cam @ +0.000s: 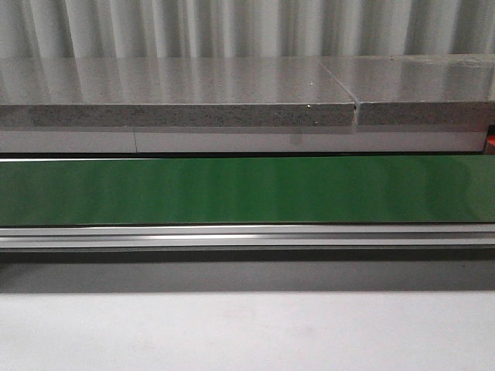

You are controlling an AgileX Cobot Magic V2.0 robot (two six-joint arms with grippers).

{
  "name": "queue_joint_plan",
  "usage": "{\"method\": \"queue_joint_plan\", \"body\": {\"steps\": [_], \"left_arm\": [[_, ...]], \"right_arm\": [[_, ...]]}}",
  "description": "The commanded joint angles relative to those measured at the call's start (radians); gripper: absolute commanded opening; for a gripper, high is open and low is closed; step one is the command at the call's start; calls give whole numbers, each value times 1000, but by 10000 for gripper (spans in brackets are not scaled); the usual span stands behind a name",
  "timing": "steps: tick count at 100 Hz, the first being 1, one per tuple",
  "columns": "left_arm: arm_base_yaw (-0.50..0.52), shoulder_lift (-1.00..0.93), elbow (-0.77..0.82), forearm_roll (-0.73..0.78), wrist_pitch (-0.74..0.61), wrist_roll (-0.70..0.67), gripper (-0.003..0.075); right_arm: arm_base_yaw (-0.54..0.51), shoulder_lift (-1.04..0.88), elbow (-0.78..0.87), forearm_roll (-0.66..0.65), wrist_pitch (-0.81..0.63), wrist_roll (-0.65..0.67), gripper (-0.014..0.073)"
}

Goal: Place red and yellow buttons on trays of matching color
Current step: 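Lower the left gripper and grasp a yellow button, then place the yellow button on the green conveyor belt and release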

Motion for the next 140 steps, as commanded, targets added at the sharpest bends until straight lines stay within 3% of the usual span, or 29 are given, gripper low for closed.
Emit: {"method": "queue_joint_plan", "body": {"steps": [1, 34, 66, 73, 89, 99, 140], "left_arm": [[-60, -2, -70, -27, -45, 0, 147], [-225, 180, -212, -27, -23, 21, 147], [-273, 351, -294, -7, 21, 29, 154], [-273, 366, -298, -14, 24, 37, 195], [-273, 372, -298, -28, 17, 40, 411], [-273, 372, -298, -41, 0, 40, 495], [-259, 315, -339, -66, 15, 40, 501]], "right_arm": [[2, -3, -19, -9, -83, -1, -67], [2, -3, -19, -9, -83, -1, -67], [2, -3, -19, -9, -83, -1, -67], [2, -3, -19, -9, -83, -1, -67], [2, -3, -19, -9, -83, -1, -67], [2, -3, -19, -9, -83, -1, -67], [2, -3, -19, -9, -83, -1, -67]]}}
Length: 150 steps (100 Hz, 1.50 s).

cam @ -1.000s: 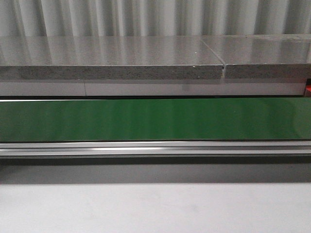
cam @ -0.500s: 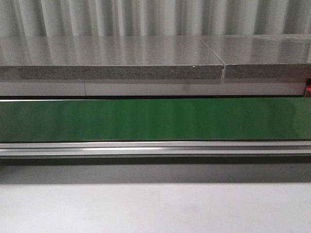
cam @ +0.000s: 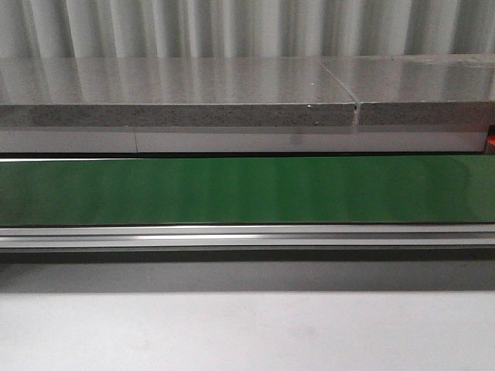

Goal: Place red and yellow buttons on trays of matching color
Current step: 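Place the yellow button on the green conveyor belt and release, then grasp a red button from the cluster with the left gripper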

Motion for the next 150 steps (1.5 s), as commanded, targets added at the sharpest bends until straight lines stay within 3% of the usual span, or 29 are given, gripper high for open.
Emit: {"method": "queue_joint_plan", "body": {"steps": [1, 79, 108, 150], "left_arm": [[7, -64, -42, -21, -21, 1, 501], [502, -114, -40, 18, 248, -46, 500], [525, -18, -40, 127, 271, -82, 500], [525, 139, -40, 128, 218, -100, 500]], "right_arm": [[2, -3, -19, -9, -83, -1, -67], [2, -3, -19, -9, -83, -1, -67], [2, -3, -19, -9, -83, -1, -67], [2, -3, -19, -9, -83, -1, -67]]}}
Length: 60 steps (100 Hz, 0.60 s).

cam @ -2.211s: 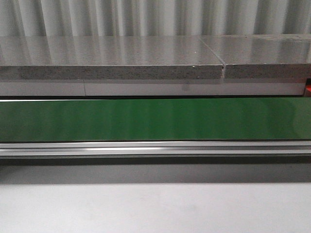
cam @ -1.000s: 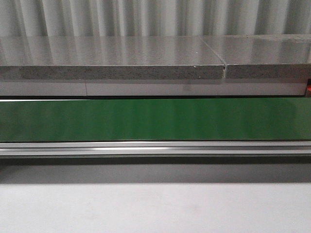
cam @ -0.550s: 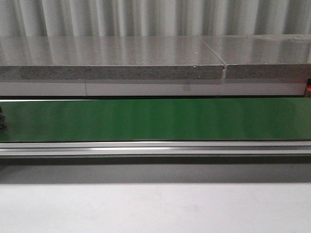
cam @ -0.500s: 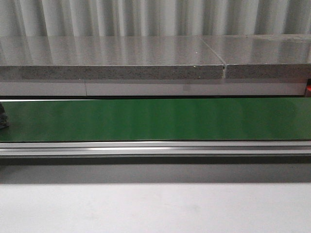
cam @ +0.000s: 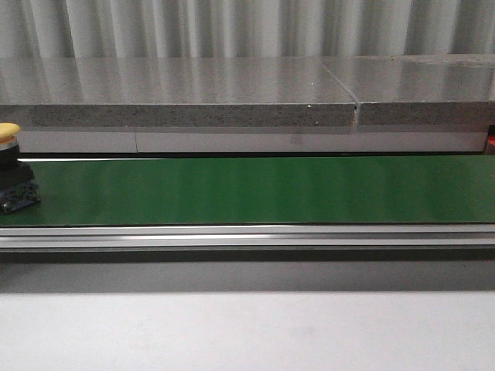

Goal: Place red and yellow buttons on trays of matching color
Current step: 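Grasp a red button from the cluster with the left gripper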

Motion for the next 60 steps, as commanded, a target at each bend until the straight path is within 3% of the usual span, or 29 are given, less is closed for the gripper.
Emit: {"method": "queue_joint_plan", "body": {"steps": [1, 46, 60], "left_arm": [[2, -10, -30, -6, -37, -11, 500], [2, 117, -30, -3, -148, -11, 499], [2, 154, -32, -3, -157, -11, 460]], "right_arm": [[2, -3, -19, -9, -83, -1, -67], [2, -3, -19, -9, -83, -1, -67], [2, -3, -19, -9, -83, -1, -67]]}}
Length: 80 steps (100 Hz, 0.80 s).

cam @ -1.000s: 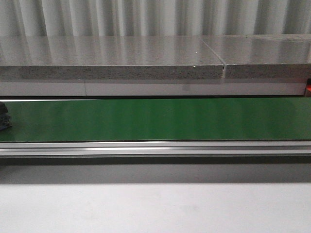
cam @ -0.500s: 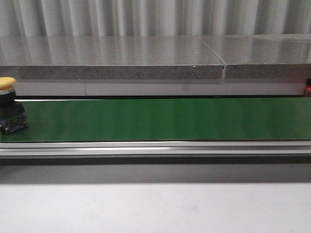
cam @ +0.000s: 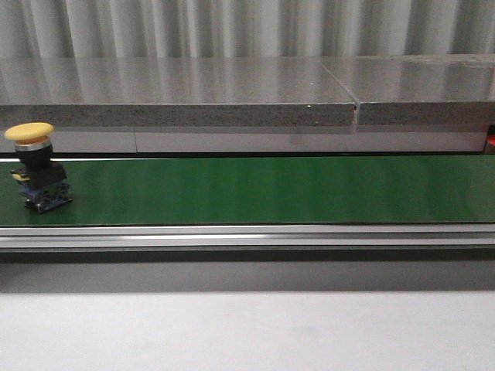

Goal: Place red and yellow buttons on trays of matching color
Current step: 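Grasp a red button from the cluster with the left gripper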

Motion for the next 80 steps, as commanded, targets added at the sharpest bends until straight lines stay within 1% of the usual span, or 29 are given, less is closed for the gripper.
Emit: {"method": "queue_joint_plan", "body": {"steps": [1, 10, 29, 41, 52, 80], "left_arm": [[2, -20, -28, -6, -22, -9, 453], [2, -16, -28, -10, -41, -9, 399], [2, -16, -28, -10, -52, -9, 239], [2, -25, -28, -8, -52, -9, 172], [2, -69, -26, -5, -48, -2, 150], [2, -271, -26, -1, -6, 10, 150]], "right_arm": [[2, -3, -19, -9, -83, -1, -67], [2, -3, -19, -9, -83, -1, -67], [2, -3, -19, -9, -83, -1, -67], [2, -3, -19, -9, -83, -1, -67], [2, -3, -19, -9, -83, -1, -67], [2, -3, -19, -9, -83, -1, -67]]}}
